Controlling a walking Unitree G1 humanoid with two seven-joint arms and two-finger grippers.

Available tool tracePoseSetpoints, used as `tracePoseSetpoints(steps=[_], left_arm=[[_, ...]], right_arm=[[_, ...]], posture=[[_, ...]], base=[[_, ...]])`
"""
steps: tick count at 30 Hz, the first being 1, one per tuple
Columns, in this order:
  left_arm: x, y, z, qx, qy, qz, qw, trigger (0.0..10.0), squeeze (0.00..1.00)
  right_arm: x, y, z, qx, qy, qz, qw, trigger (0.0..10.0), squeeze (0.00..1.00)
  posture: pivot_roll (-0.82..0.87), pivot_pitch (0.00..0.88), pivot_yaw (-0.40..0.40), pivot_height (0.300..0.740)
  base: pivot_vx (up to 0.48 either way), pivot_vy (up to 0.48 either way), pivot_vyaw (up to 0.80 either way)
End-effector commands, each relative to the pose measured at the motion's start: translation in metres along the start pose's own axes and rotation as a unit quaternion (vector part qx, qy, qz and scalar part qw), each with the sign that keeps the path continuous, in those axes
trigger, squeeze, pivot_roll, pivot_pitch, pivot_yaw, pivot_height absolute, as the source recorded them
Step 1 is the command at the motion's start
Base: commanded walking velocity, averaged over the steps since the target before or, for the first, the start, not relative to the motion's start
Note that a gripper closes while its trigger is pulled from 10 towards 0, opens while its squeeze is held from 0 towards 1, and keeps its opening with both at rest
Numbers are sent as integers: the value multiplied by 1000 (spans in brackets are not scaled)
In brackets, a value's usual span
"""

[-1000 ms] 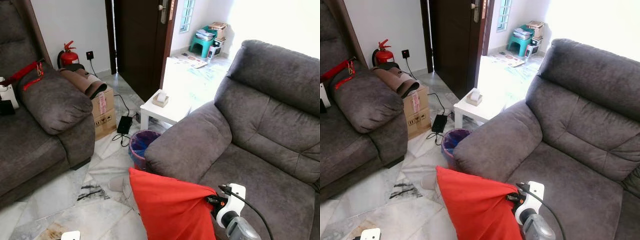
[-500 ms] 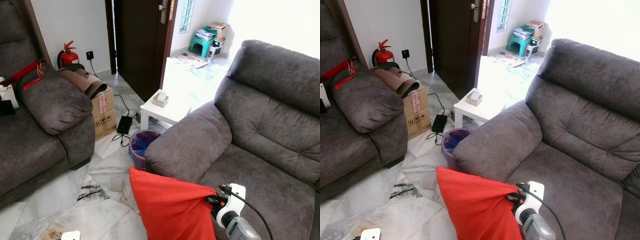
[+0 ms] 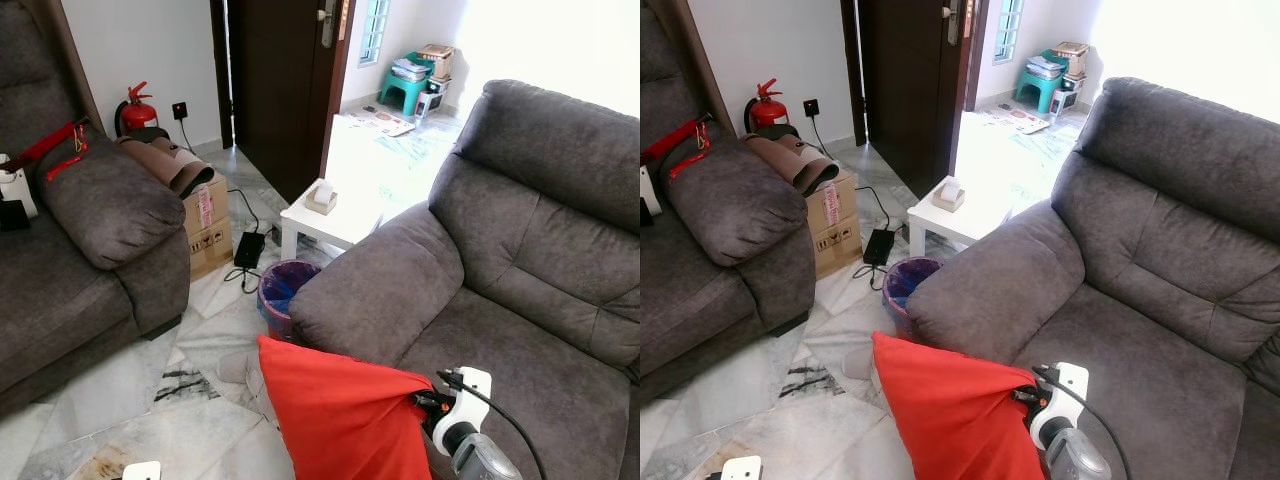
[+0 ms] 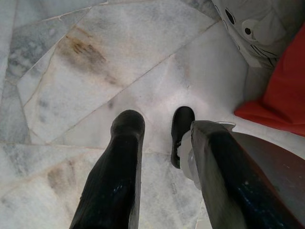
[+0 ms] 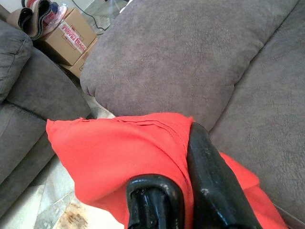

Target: Move the pillow to the sofa from floor

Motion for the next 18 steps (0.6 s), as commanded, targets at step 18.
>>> tracePoseSetpoints(steps=[18], left_arm=[[4,0,0,3,-12,7,1000,10000,0]], right_arm=[[-2,28,-7,47,6,13,999,10000,0]], posture=[[162,0,-132,740]], base=[[0,0,0]])
Point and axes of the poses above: a point about 5 cm out from each wrist's last joint towards the gripper, its own z axis pointing back from the gripper into the wrist, its own y axis along the axis of the wrist's last joint, x = y × z, the point moved 3 cm from there along -z, pointing out of the wrist towards the gripper, and after that the axes turned 5 degrees about z, right-handed, at the moved point
